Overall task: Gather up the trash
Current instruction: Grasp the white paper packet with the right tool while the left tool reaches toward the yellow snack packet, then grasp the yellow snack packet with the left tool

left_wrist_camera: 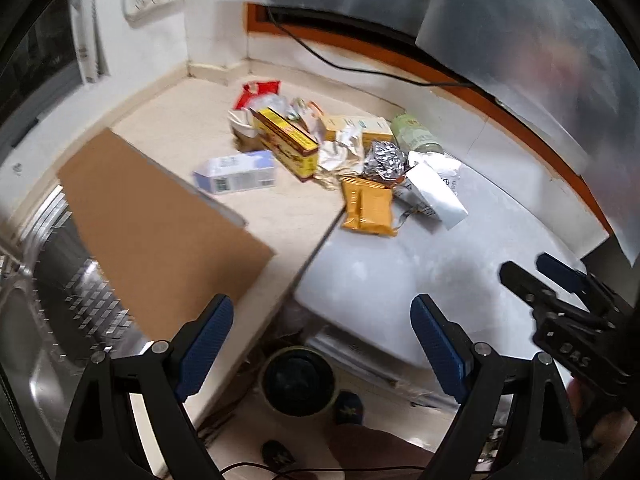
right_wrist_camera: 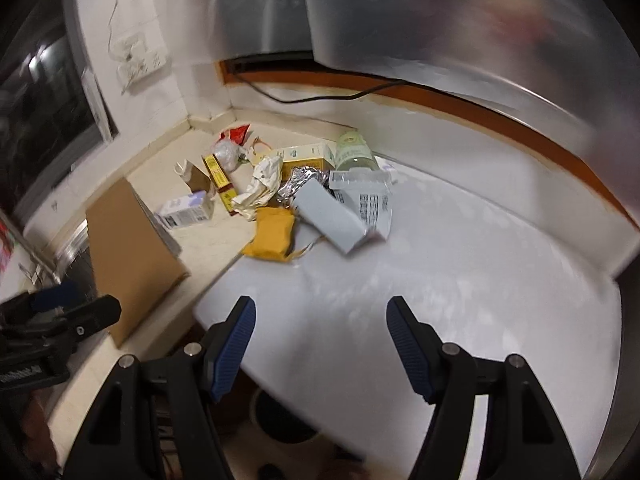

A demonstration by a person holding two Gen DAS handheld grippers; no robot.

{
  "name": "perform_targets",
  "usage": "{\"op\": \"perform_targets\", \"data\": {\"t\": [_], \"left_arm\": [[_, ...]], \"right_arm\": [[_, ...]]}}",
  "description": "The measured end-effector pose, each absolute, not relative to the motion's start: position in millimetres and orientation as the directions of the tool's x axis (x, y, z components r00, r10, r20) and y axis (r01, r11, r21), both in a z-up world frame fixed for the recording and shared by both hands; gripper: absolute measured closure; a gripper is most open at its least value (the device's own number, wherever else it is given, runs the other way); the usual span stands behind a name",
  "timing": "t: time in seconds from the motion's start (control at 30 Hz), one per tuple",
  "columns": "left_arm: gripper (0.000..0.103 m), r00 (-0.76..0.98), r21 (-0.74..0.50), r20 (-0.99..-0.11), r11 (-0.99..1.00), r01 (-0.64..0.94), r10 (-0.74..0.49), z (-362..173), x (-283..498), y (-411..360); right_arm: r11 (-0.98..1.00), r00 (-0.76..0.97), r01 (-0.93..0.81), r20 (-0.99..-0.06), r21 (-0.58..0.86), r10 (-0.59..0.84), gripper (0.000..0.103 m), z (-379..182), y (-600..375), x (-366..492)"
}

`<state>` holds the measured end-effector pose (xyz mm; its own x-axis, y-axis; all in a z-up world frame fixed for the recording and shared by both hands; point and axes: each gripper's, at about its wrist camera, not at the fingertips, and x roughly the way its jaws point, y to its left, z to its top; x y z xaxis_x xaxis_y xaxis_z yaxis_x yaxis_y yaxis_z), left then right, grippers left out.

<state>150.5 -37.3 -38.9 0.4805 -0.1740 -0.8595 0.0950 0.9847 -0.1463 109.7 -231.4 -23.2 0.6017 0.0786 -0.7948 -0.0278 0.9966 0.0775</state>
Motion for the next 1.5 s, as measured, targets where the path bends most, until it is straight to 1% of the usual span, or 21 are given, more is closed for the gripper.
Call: {"op": "perform_targets", "data": {"t": [0.2, 0.43, 0.5, 0.53, 0.57, 0.63, 0.7, 0.77, 0.87, 1.1, 1.13, 1.17, 1.2, 1.23, 1.3, 1.37, 1.43, 1.5], "left_arm": [[0.014, 0.422, -0.185, -0.889, 0.982, 0.026, -0.178, -70, 205, -61], [0.014, 0.387, -0.180, -0.907, 0.984, -0.003, -0.165, -95, 238, -73], [0.014, 0.377, -0.174, -0.913, 0.985, -0.013, -0.156, -100, 246, -74], [0.014, 0.373, -0.169, -0.915, 0.986, -0.018, -0.150, -102, 249, -75], [0.014, 0.370, -0.165, -0.918, 0.986, -0.021, -0.145, -104, 252, -76], [0.014, 0.361, -0.155, -0.923, 0.988, -0.025, -0.136, -110, 260, -79], [0.014, 0.349, -0.156, -0.927, 0.987, -0.025, -0.138, -116, 268, -84], [0.014, 0.338, -0.162, -0.930, 0.986, -0.022, -0.145, -121, 275, -88], [0.014, 0.320, -0.164, -0.935, 0.986, -0.013, -0.151, -131, 290, -100], [0.015, 0.284, -0.125, -0.950, 0.991, 0.037, -0.130, -150, 315, -128], [0.021, 0.280, -0.113, -0.953, 0.993, 0.045, -0.121, -153, 316, -132], [0.032, 0.274, -0.105, -0.955, 0.993, 0.048, -0.114, -155, 317, -134], [0.039, 0.258, -0.103, -0.959, 0.993, 0.052, -0.113, -159, 318, -137], [0.055, 0.248, -0.108, -0.962, 0.993, 0.052, -0.118, -163, 322, -139], [0.057, 0.245, -0.116, -0.962, 0.992, 0.042, -0.123, -167, 319, -139], [0.068, 0.256, -0.124, -0.958, 0.992, 0.037, -0.130, -166, 314, -137], [0.071, 0.273, -0.137, -0.952, 0.990, 0.029, -0.139, -162, 304, -133], [0.079, 0.291, -0.143, -0.946, 0.990, 0.017, -0.142, -158, 294, -127]], "right_arm": [[0.983, 0.568, -0.182, -0.817, -0.003, 0.102, 0.035, -53, -241, 171], [0.947, 0.525, -0.313, -0.844, -0.072, 0.109, 0.035, -93, -233, 223], [0.935, 0.521, -0.342, -0.847, -0.093, 0.107, 0.043, -103, -230, 230], [0.929, 0.517, -0.357, -0.849, -0.098, 0.109, 0.054, -106, -229, 233], [0.922, 0.511, -0.372, -0.852, -0.102, 0.112, 0.059, -110, -227, 235], [0.911, 0.509, -0.402, -0.850, -0.095, 0.136, 0.063, -111, -226, 236], [0.910, 0.522, -0.406, -0.839, -0.085, 0.154, 0.065, -108, -229, 234], [0.913, 0.510, -0.407, -0.836, -0.029, 0.201, 0.067, -102, -238, 234], [0.916, 0.500, -0.400, -0.829, 0.034, 0.249, 0.068, -94, -250, 232], [0.926, 0.495, -0.362, -0.819, 0.108, 0.289, 0.068, -89, -268, 225], [0.926, 0.494, -0.358, -0.819, 0.117, 0.294, 0.068, -89, -270, 225], [0.927, 0.493, -0.355, -0.817, 0.125, 0.299, 0.068, -89, -271, 224], [0.926, 0.495, -0.353, -0.814, 0.131, 0.304, 0.068, -88, -273, 222], [0.926, 0.498, -0.353, -0.810, 0.136, 0.309, 0.068, -87, -274, 221], [0.923, 0.494, -0.355, -0.809, 0.147, 0.319, 0.068, -86, -274, 219], [0.919, 0.491, -0.359, -0.804, 0.164, 0.335, 0.068, -83, -276, 216], [0.916, 0.494, -0.361, -0.797, 0.176, 0.348, 0.069, -80, -277, 215], [0.915, 0.498, -0.357, -0.791, 0.188, 0.356, 0.069, -77, -278, 212]]}}
